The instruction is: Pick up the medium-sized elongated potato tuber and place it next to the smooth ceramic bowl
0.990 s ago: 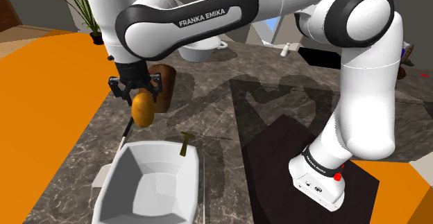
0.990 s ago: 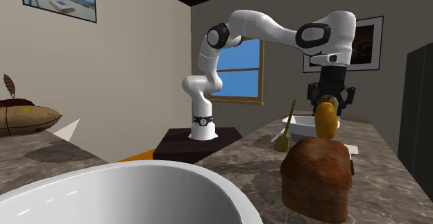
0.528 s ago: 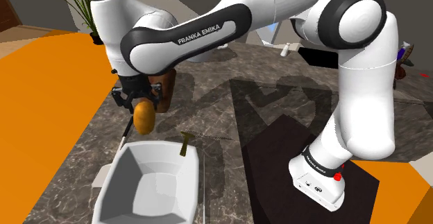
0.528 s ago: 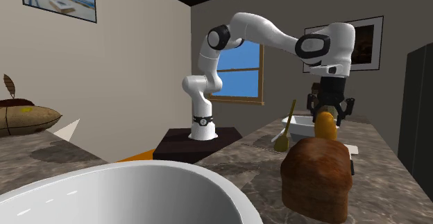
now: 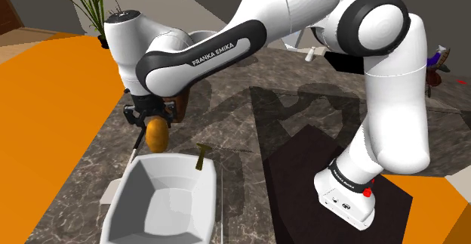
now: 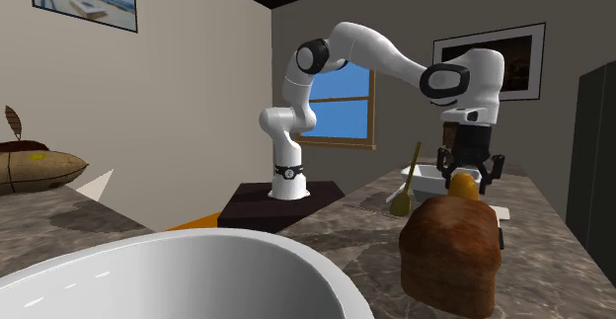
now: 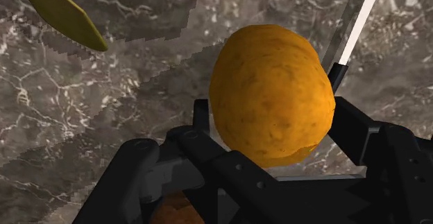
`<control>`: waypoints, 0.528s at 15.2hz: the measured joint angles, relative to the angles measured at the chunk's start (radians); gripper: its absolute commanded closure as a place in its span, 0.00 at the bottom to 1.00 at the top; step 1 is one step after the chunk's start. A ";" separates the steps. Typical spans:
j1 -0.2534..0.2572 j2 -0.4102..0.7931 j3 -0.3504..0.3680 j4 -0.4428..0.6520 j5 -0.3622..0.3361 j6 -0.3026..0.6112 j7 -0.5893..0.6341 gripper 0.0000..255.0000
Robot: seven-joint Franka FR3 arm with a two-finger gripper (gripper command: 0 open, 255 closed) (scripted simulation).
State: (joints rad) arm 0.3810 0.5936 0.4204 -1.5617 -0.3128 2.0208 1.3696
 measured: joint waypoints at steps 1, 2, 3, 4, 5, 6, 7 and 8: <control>0.001 0.004 -0.001 0.000 -0.003 0.008 0.002 1.00; 0.001 0.003 -0.001 -0.008 -0.004 0.018 0.004 1.00; 0.000 0.007 -0.003 -0.015 -0.007 0.030 0.006 1.00; 0.001 0.017 -0.006 -0.017 -0.012 0.042 0.007 1.00; 0.001 0.026 -0.009 -0.027 -0.015 0.056 0.010 1.00; 0.002 0.035 -0.012 -0.025 -0.019 0.066 0.011 1.00; 0.006 0.046 -0.015 -0.015 -0.023 0.065 0.014 1.00; 0.007 0.053 -0.018 -0.012 -0.027 0.068 0.016 1.00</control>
State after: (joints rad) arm 0.3884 0.6463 0.4027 -1.5736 -0.3397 2.0891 1.3852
